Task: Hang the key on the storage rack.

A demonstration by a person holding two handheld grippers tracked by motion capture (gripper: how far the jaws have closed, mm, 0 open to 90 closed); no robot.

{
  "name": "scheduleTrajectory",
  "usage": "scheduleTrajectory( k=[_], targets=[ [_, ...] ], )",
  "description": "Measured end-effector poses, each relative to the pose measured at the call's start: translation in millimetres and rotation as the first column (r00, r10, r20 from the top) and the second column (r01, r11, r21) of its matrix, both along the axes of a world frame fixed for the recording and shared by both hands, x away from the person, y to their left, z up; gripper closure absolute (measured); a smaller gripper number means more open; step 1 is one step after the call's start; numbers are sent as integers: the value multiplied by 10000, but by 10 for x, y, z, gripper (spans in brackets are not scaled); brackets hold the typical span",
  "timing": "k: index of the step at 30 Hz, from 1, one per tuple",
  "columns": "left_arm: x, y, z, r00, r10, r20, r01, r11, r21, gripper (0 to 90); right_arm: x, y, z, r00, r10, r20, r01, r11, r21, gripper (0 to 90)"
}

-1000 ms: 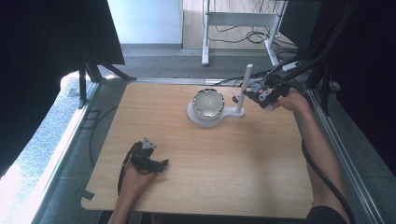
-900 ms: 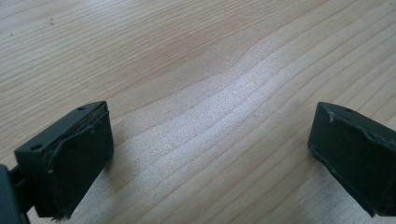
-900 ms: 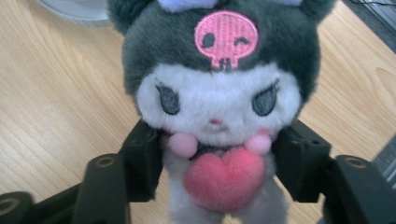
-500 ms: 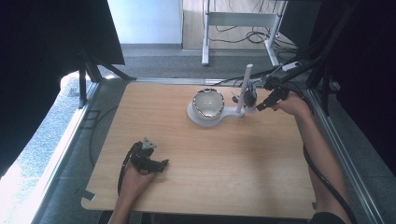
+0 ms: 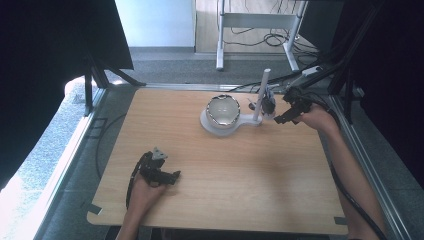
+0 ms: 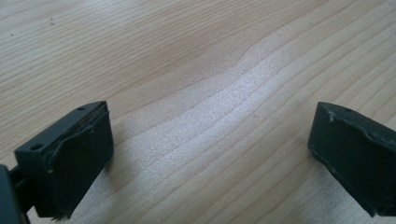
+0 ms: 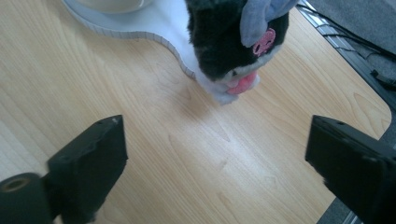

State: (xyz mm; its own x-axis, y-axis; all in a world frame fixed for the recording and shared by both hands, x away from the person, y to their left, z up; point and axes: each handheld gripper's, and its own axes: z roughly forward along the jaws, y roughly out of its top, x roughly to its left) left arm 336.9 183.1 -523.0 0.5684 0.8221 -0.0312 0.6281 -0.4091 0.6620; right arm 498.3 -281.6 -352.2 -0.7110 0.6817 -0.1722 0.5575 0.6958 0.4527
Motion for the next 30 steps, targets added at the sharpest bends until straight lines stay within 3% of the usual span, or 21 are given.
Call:
scheduleTrajectory(
  k=[13,30],
  targets=[
    [1,1,0,10000,-10,15,10,10000,8,0,-255,-15,40,9986,127,517,-138,9997,209,18],
    [-1,-3,-2,10000,36,16,-36,10000,-43,0,-551,-32,-107,9972,272,694,-327,9963,791,17]
  ],
)
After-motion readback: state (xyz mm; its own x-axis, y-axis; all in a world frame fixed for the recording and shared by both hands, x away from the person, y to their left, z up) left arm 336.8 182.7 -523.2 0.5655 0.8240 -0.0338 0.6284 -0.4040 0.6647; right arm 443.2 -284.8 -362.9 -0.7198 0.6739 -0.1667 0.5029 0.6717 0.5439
